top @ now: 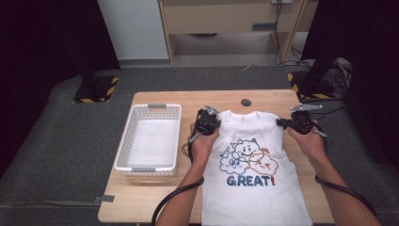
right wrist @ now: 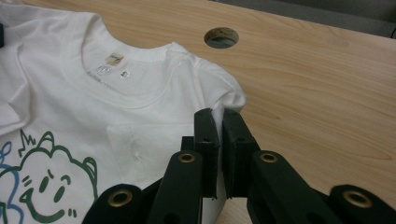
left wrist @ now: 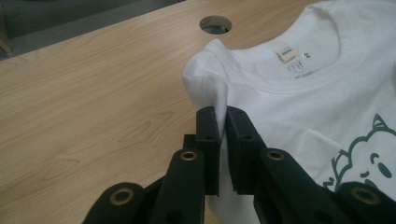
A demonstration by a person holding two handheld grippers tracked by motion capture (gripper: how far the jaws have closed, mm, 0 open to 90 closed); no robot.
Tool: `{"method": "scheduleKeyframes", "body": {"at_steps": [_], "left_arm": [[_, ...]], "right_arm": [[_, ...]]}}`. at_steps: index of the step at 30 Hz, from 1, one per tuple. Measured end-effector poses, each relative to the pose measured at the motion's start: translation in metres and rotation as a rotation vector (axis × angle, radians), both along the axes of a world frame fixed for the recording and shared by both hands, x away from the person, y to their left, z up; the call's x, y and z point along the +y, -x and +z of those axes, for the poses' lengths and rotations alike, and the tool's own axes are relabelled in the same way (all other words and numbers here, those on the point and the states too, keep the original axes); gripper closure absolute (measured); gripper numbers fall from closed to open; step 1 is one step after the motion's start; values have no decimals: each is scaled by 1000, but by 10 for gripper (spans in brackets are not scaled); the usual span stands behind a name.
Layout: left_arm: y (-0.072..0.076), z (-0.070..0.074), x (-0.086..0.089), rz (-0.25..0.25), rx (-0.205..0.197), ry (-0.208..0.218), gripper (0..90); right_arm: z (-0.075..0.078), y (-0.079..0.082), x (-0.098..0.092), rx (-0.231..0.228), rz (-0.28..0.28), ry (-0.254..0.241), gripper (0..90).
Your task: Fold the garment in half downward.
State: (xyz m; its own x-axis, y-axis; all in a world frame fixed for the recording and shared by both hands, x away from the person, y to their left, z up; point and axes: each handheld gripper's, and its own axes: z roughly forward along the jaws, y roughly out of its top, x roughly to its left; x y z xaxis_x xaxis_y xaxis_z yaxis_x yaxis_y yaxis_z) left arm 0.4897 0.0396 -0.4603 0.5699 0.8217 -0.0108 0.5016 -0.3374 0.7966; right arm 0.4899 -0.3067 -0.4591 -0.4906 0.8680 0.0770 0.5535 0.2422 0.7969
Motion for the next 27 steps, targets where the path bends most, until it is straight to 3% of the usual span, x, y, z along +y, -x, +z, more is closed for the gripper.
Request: {"method": "scheduleKeyframes", "body": {"at_steps": [11, 18, 22, 27], "left_arm": [[7, 8, 5, 14, -20, 14, 854], [6, 29, 7, 17, -60, 24, 854], [8, 33, 9, 21, -66, 31, 854], [14, 35, 9, 21, -71, 29, 854]], "right_arm": [[15, 3, 0, -16, -6, 19, 860], [33, -3, 3, -45, -5, 24, 860], [42, 0, 4, -57, 1, 26, 860], [41, 4, 3, -56, -5, 22, 860]]}}
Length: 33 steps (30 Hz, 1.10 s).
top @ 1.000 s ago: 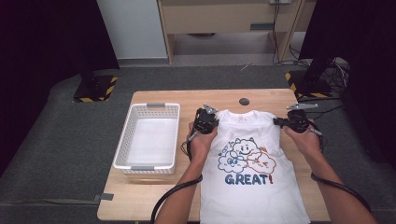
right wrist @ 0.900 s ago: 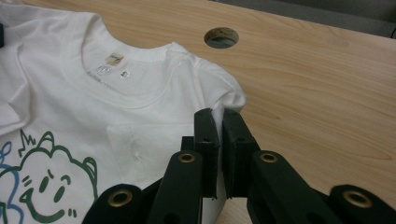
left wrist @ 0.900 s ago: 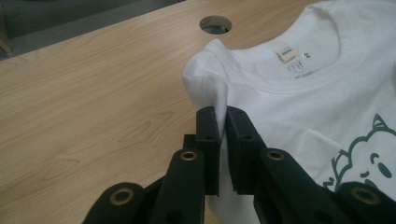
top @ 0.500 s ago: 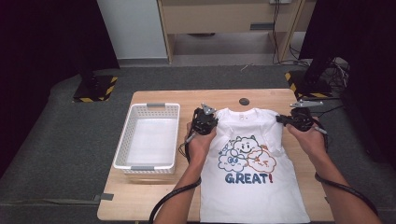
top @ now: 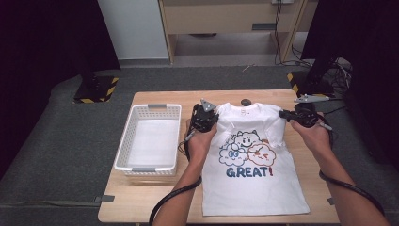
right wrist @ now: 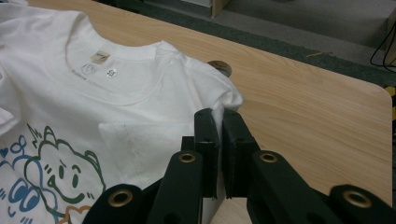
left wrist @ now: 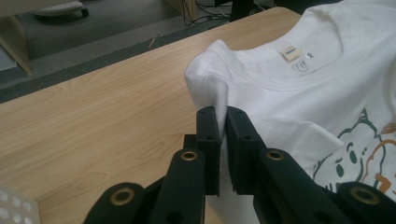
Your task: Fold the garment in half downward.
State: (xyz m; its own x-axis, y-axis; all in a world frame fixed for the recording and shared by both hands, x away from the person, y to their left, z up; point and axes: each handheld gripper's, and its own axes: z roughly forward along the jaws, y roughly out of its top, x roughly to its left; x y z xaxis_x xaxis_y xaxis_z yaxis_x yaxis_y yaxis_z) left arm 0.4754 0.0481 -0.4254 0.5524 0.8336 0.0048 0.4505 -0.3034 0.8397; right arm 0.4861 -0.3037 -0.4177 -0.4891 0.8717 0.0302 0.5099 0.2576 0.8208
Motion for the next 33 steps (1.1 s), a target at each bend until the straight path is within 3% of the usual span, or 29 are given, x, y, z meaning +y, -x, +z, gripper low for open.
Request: {"method": "scheduleKeyframes", "body": {"at_steps": [16, 31, 33], "left_arm": [[5, 11, -9, -11, -17, -21, 854], [33, 3, -13, -11, -19, -48, 854], [38, -1, -15, -12, -19, -67, 854]], "right_arm": [[8, 12, -9, -14, -13, -1, 860], [-3, 42, -8, -15, -6, 7, 860], [-5, 46, -8, -18, -5, 4, 860]]}}
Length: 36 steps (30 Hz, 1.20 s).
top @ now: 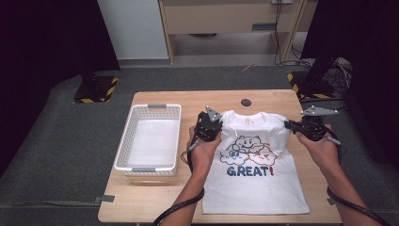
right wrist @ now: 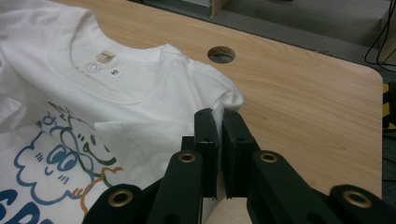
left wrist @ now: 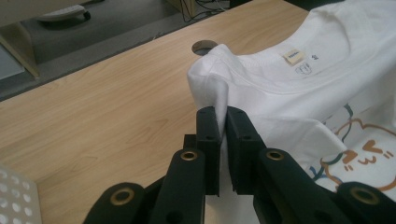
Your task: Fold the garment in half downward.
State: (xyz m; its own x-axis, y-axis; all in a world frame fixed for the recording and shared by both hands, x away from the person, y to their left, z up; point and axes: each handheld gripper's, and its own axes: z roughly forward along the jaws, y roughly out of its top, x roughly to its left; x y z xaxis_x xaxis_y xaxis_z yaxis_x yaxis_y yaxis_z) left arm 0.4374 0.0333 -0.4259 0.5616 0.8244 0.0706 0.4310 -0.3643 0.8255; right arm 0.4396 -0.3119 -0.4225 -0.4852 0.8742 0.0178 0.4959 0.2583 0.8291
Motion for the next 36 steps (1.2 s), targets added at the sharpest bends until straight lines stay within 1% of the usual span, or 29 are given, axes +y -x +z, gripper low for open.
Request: {"method": "scheduleKeyframes", "body": {"at_steps": [4, 5, 9, 11, 14, 17, 20, 24, 30, 36], "left_arm": [[10, -5, -3, 8, 0, -15, 854], [11, -6, -3, 9, 0, -21, 854], [17, -9, -5, 11, 6, -28, 854], [20, -10, -5, 11, 4, -31, 853], [25, -10, -5, 12, -2, -31, 853], [28, -13, -6, 7, 3, -35, 853], [31, -18, -5, 8, 17, -40, 852], [32, -23, -5, 9, 23, -45, 852], [35, -23, -6, -2, 20, -47, 850], [37, -25, -7, -6, 29, -44, 851]], "right_arm": [[-7, 10, -1, 6, 3, -3, 860], [-7, 10, -1, 6, 3, -3, 860], [-11, 16, -1, 6, 10, -1, 860], [-12, 19, -1, 7, 12, 3, 860], [-13, 25, -2, 9, 16, -6, 860], [-20, 29, -3, 19, 21, -3, 860], [-26, 31, -3, 29, 23, 1, 860], [-32, 34, -1, 39, 28, 14, 860], [-35, 36, -2, 43, 40, 24, 859], [-36, 38, -3, 47, 48, 26, 859]]}}
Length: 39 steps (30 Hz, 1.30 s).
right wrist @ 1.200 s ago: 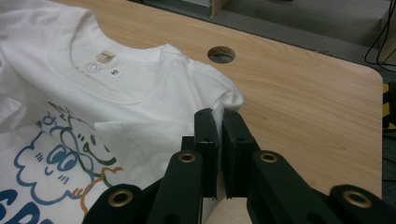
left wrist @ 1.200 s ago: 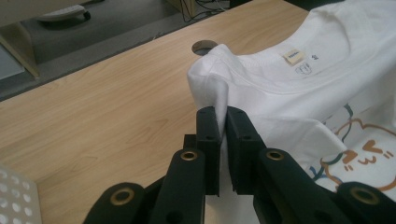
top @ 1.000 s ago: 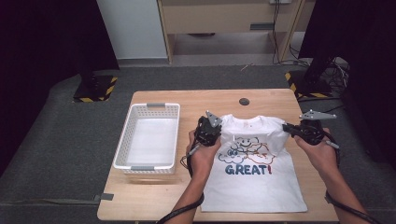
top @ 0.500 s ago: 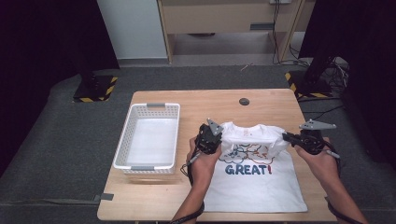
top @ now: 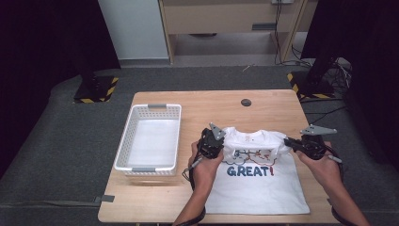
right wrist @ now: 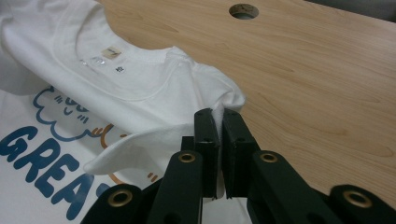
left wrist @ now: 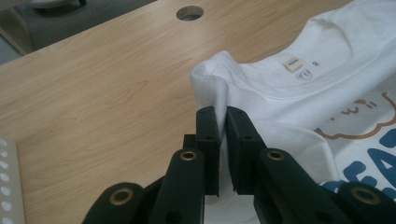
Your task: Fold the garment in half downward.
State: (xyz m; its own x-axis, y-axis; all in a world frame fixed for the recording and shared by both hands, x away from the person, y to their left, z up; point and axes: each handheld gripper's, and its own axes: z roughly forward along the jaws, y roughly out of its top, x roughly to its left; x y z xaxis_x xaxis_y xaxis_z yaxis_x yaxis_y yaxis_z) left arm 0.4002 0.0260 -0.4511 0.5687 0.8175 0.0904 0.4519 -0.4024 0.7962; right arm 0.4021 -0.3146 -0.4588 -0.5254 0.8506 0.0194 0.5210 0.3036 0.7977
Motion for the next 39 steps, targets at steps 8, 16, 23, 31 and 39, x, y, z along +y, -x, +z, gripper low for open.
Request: {"method": "scheduleKeyframes", "body": {"at_steps": [8, 16, 23, 31, 39], "left_arm": [[8, 4, 2, -7, -4, -6, 849], [16, -5, 3, 1, 2, -9, 849], [28, -18, 10, 9, 2, -7, 849], [47, -45, 16, -22, 31, -6, 847], [54, -76, 22, -17, 93, -8, 844]], "right_arm": [[6, 6, 0, 1, 10, -1, 858], [-4, 11, 0, 26, 19, -2, 856], [-5, 17, 6, 24, 39, -5, 852], [-28, 29, 9, 67, 65, -10, 843], [-59, 39, 9, 123, 73, -7, 839]]}}
